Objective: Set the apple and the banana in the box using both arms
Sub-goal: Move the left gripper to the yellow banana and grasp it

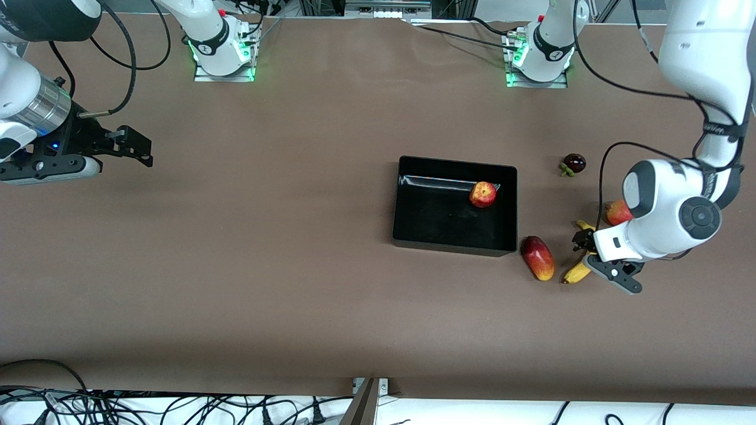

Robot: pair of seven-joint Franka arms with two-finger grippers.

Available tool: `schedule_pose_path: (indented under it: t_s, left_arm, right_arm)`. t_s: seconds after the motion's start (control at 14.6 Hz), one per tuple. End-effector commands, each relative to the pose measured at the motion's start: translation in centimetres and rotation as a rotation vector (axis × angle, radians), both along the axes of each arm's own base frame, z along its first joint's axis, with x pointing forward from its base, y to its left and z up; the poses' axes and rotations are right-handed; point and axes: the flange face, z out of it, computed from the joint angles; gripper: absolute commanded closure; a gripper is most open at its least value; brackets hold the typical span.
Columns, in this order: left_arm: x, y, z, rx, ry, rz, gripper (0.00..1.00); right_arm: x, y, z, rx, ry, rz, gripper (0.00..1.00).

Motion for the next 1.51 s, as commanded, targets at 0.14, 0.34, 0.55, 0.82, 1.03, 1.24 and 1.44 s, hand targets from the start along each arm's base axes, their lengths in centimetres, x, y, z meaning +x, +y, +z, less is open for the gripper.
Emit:
schedule_pose_path:
  t_s: [0.14,0.34,0.55,0.82,1.03,1.24,1.44]
  left_arm:
    - [-1.6,1.5,-3.7,0.038,-0.012,-0.052,0.00]
    - [-1.6,3.0,-4.7,0.076,-0.028,-0.075,0.23]
    - [-2.1,3.0,-5.3,0.079,-0.012,-0.079,1.00]
    - [-2.2,3.4,-4.7,0.080,-0.009,-0.071,1.00]
    - [-1.6,3.7,0.7,0.096,-0.026,-0.060,1.00]
    - [-0.6,2.1,7.7,0.099,-0.024,-0.048,1.00]
    - [0.2,-3.1,12.0,0.069,0.039,-0.008,1.00]
  right_arm:
    - [0.0,-0.2,0.4,-0.015,-0.008,0.002,0.00]
    - [0.0,-0.3,0.5,-0.015,-0.009,0.000,0.00]
    - [0.0,-0.3,0.4,-0.015,-0.008,-0.001,0.00]
    - [0.0,-0.3,0.5,-0.015,-0.009,0.000,0.00]
    - [0.0,-0.2,0.4,-0.013,-0.008,0.001,0.00]
    - [0.0,-0.2,0.4,-0.013,-0.008,0.001,0.00]
    - [0.0,-0.3,0.4,-0.015,-0.008,0.000,0.00]
